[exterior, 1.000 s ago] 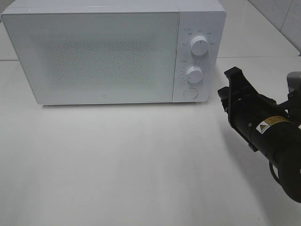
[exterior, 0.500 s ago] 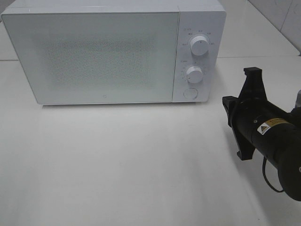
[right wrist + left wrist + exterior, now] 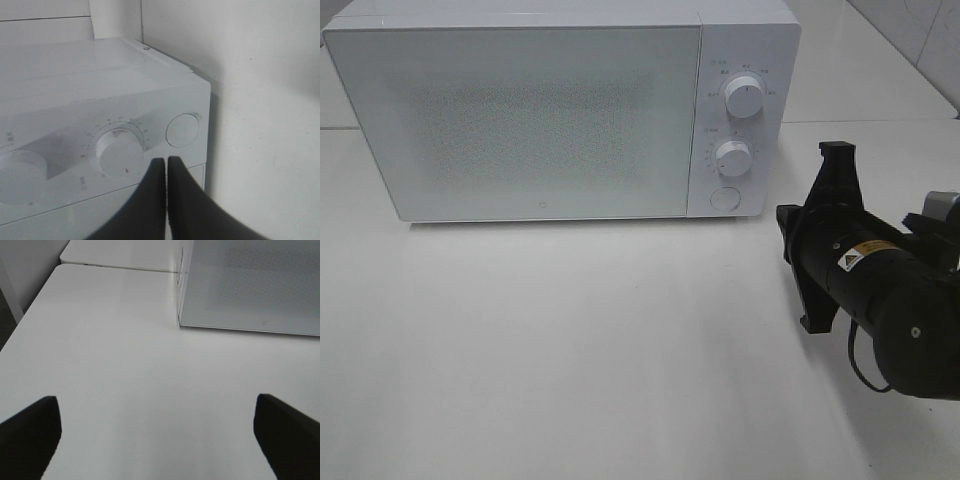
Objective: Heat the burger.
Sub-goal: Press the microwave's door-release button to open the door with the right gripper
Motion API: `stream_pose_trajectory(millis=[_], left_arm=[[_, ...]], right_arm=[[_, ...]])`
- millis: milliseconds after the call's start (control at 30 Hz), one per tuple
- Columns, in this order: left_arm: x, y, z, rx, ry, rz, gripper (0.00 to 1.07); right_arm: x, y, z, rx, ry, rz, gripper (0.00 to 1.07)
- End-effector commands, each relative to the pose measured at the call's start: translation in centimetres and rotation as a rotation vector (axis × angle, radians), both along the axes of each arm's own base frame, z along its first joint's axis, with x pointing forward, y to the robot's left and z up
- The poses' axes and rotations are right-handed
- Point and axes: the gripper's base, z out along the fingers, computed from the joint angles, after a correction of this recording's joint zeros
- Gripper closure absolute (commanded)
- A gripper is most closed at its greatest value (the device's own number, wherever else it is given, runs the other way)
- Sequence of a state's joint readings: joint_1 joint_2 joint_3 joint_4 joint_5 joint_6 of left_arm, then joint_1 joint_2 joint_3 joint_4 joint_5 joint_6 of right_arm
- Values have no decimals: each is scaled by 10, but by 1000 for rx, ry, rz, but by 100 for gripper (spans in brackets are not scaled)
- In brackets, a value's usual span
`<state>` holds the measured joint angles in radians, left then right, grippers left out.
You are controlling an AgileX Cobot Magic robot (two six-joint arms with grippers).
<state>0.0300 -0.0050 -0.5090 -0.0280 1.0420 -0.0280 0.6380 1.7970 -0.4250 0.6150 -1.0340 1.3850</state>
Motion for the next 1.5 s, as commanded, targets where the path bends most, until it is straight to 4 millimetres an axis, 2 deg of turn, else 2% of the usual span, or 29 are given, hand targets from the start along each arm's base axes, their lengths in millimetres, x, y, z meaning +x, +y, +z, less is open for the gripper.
stream_pose_trajectory(millis=[33,267,367,433,700,1333,1500], left_arm=[[-3,0,0,1,-24,3,4],[-3,0,0,1,-24,3,4],[-3,0,0,1,-24,3,4],[-3,0,0,1,-24,3,4],[-3,0,0,1,-24,3,4],[-3,0,0,2,-24,3,4],[-3,0,0,2,-24,3,4]], right_arm=[[4,5,-4,10,20,5,107],[23,21,-17,18,55,12,107],[24,23,-19,18,67,14,107],[33,30,-25,19,71,15,107],[48,40,-33,34,80,6,107],[84,35,-41,57,88,-49,107],[90,32,-37,48,67,-55,107]])
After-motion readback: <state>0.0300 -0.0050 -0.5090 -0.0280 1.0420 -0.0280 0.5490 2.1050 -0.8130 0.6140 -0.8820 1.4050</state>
